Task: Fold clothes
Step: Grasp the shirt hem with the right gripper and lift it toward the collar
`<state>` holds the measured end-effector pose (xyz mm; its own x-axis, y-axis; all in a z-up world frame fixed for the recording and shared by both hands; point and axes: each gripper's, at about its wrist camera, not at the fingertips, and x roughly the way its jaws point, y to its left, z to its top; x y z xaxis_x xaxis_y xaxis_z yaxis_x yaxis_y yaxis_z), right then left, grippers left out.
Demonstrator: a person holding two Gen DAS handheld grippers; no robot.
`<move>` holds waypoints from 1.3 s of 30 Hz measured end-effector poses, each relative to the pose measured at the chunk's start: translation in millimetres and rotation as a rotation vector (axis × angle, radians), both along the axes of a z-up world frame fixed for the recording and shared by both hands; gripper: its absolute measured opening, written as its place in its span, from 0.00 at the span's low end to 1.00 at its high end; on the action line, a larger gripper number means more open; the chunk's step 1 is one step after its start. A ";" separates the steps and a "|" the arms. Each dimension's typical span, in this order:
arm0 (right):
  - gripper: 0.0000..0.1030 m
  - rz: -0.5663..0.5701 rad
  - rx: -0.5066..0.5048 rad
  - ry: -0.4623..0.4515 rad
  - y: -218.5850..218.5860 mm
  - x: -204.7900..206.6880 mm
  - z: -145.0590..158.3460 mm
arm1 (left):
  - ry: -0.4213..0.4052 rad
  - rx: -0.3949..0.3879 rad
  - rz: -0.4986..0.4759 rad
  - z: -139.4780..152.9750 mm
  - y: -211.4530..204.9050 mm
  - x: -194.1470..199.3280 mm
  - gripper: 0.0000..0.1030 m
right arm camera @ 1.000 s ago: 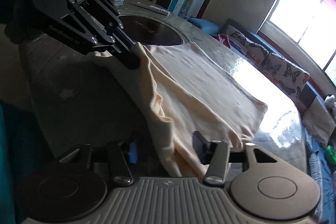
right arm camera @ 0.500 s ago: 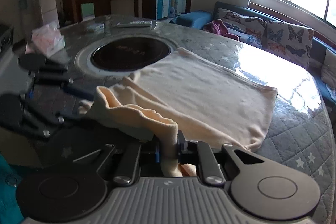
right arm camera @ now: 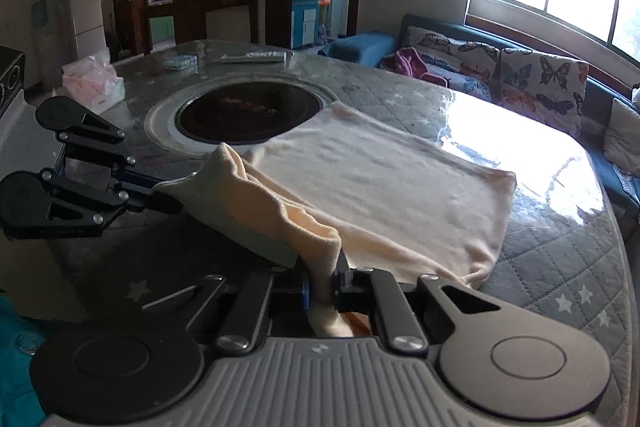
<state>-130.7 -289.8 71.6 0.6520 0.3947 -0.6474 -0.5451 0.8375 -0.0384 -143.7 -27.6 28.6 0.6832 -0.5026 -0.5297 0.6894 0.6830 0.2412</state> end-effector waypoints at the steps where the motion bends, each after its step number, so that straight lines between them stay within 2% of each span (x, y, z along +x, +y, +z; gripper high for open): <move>1: 0.08 0.010 -0.002 -0.004 -1.1 -5.3 3.2 | 0.002 -0.003 -0.009 3.6 1.3 -4.4 0.09; 8: 0.08 0.102 -0.031 0.042 -2.6 -53.8 30.9 | 0.037 -0.035 -0.081 34.5 13.9 -51.3 0.08; 12: 0.08 0.141 -0.051 0.050 -0.1 -68.2 50.2 | 0.048 -0.052 -0.089 45.3 17.8 -57.8 0.08; 19: 0.08 0.132 -0.092 0.028 -0.8 -30.7 71.3 | 0.029 -0.113 -0.040 55.2 12.0 -13.6 0.09; 24: 0.08 0.117 -0.112 0.026 -2.0 23.8 77.1 | 0.014 -0.115 -0.006 57.7 -3.4 43.1 0.09; 27: 0.08 0.099 -0.132 0.038 -1.4 61.7 68.7 | 0.042 -0.105 0.033 49.1 -14.3 84.9 0.09; 32: 0.11 0.010 -0.135 0.079 3.6 127.1 21.8 | 0.101 -0.060 0.133 12.8 -34.9 142.1 0.10; 34: 0.13 -0.049 -0.122 0.104 3.9 141.2 -0.7 | 0.125 -0.062 0.175 -1.3 -39.5 154.6 0.12; 37: 0.24 -0.110 -0.109 0.082 -1.7 140.5 -20.3 | 0.146 -0.061 0.219 -14.1 -39.1 162.8 0.17; 39: 0.25 -0.155 -0.086 0.076 -8.4 137.7 -27.0 | 0.145 -0.054 0.243 -17.5 -36.7 164.8 0.21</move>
<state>7.0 -298.2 44.6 0.6486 0.2347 -0.7240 -0.4139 0.9071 -0.0768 21.1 -64.2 11.1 0.7065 -0.3634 -0.6073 0.5284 0.8417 0.1109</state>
